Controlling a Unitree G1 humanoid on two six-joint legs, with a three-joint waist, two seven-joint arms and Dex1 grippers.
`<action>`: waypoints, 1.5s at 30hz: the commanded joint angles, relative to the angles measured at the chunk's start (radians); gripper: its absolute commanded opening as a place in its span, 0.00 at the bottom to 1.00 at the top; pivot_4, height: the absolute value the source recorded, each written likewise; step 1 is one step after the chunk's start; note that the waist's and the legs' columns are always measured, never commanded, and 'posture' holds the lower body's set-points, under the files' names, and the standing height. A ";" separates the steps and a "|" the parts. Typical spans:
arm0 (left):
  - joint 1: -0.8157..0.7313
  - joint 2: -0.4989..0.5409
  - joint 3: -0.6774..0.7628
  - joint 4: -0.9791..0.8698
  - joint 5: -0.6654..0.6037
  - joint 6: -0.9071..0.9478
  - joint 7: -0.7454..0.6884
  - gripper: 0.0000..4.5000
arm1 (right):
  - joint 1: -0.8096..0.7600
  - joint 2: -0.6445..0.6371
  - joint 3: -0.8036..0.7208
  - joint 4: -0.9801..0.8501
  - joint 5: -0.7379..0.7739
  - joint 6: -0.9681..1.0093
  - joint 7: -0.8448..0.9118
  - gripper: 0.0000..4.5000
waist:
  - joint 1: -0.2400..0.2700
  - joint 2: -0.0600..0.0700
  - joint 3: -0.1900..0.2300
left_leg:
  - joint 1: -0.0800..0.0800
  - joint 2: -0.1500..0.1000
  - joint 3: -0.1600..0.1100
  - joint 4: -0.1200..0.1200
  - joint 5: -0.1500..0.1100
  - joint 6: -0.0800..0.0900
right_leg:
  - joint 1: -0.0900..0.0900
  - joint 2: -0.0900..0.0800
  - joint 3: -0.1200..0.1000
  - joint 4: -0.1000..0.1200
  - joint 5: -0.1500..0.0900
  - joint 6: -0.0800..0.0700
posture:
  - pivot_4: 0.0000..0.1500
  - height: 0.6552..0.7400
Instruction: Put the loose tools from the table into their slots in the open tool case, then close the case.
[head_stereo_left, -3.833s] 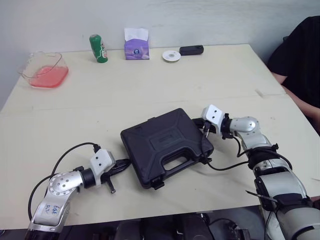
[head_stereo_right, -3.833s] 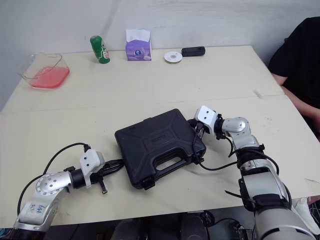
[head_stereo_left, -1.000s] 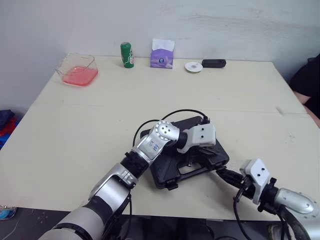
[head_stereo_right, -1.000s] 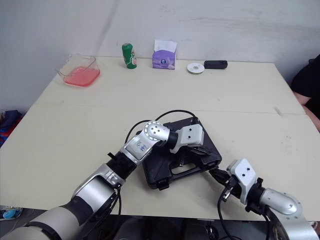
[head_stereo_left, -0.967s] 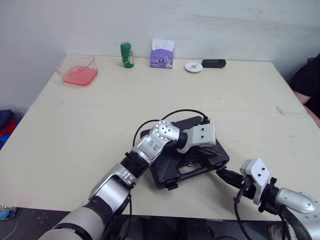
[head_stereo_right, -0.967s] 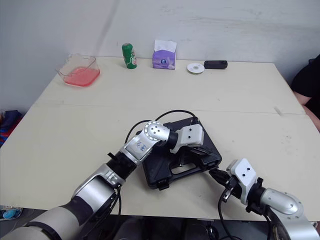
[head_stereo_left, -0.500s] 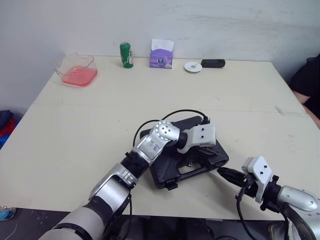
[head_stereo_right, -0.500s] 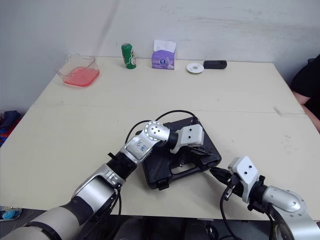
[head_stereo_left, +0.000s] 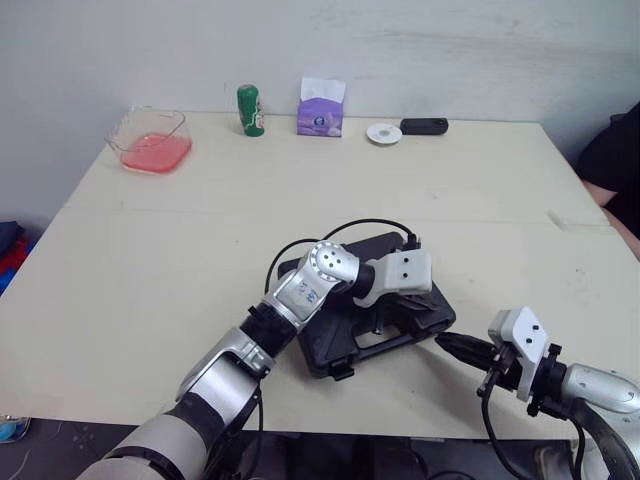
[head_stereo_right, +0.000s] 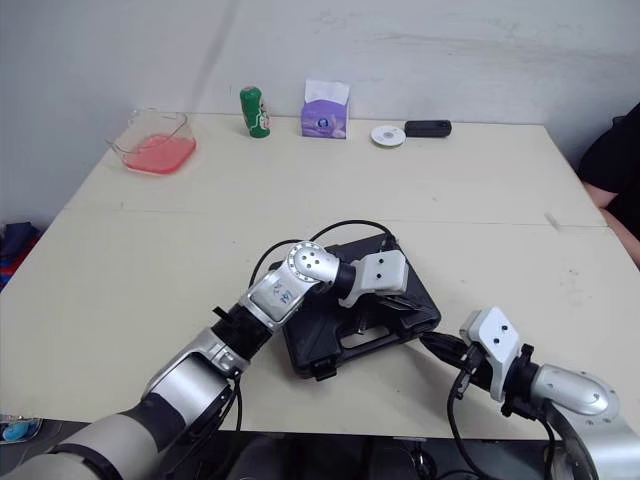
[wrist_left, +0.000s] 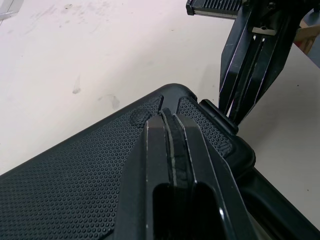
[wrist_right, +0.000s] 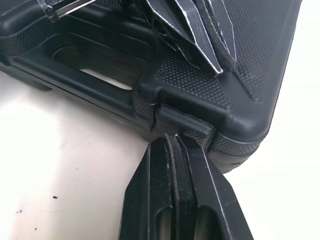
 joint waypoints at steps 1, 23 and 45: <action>0.111 0.050 -0.127 0.105 0.102 0.100 -0.035 0.00 | -0.038 -0.023 -0.015 0.014 0.009 -0.010 0.009 0.00 | -0.001 0.000 0.000 | 0.000 0.000 0.000 0.000 0.000 0.000 | 0.000 0.000 0.000 0.000 0.000 0.000 | 1.00 1.00; 0.044 0.114 0.142 -0.282 -0.141 0.162 -0.076 0.00 | 0.080 -0.021 -0.105 -0.096 0.137 0.005 0.088 0.00 | -0.003 0.010 0.020 | -0.003 0.002 0.003 -0.010 0.002 -0.003 | -0.007 0.003 0.001 -0.005 0.001 -0.004 | 1.00 1.00; 0.489 0.500 0.248 -0.757 -0.239 -0.028 -0.147 0.00 | -0.003 -0.030 0.273 -0.067 -0.057 -0.157 0.158 0.00 | 0.001 0.008 0.036 | -0.018 0.001 0.006 -0.006 0.012 -0.010 | -0.026 0.008 0.007 0.003 0.005 -0.004 | 1.00 1.00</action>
